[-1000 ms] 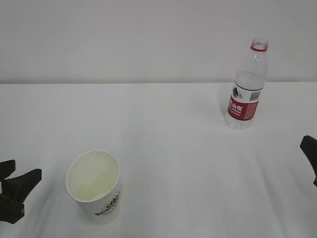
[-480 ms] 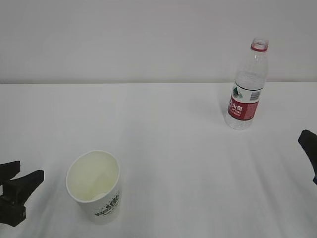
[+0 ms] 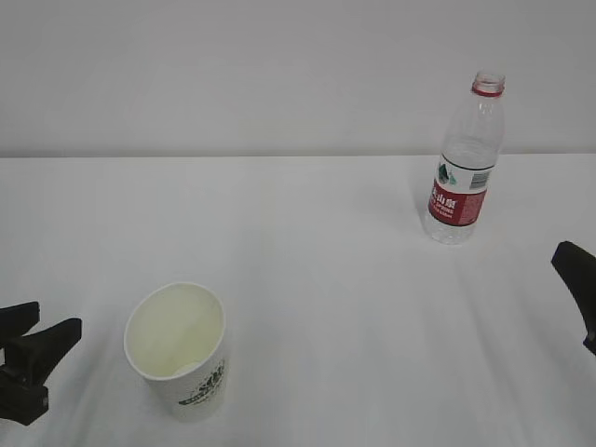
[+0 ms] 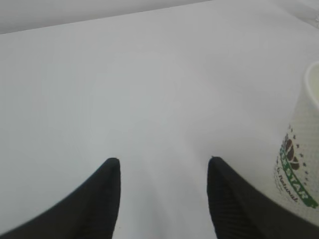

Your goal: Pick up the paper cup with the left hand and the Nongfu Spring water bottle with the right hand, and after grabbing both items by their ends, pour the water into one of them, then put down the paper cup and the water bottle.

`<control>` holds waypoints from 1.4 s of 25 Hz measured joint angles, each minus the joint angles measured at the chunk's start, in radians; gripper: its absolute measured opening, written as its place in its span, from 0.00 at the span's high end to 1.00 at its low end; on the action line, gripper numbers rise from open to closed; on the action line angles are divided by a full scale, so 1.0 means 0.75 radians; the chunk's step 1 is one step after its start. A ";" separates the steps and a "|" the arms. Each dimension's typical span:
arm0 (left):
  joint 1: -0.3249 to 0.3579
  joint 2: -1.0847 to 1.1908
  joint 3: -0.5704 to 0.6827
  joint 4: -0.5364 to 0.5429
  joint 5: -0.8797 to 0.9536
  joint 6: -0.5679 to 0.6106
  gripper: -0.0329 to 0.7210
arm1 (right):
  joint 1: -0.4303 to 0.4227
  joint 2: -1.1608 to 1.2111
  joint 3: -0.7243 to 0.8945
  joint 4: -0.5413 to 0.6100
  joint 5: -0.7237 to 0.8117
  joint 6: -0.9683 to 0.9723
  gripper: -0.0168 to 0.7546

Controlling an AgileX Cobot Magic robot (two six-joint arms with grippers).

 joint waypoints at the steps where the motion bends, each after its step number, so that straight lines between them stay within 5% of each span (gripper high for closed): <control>1: 0.000 0.000 0.000 0.000 -0.001 0.000 0.42 | 0.000 0.000 0.000 -0.020 -0.014 0.000 0.33; 5: 0.000 0.042 0.000 0.059 -0.006 0.000 0.39 | 0.000 0.000 0.000 -0.074 -0.023 -0.068 0.33; 10: 0.000 0.188 0.000 0.151 -0.006 0.000 0.18 | 0.000 0.000 0.000 -0.123 -0.097 -0.124 0.29; 13: 0.000 0.228 0.000 0.159 -0.006 0.000 0.13 | 0.000 0.000 0.000 -0.134 -0.125 -0.136 0.25; 22: 0.000 0.213 -0.002 0.334 -0.010 0.000 0.12 | 0.000 0.033 0.000 -0.137 -0.076 -0.158 0.21; 35: 0.000 0.056 -0.002 0.397 -0.010 0.000 0.13 | 0.000 0.490 0.000 -0.086 -0.156 -0.202 0.21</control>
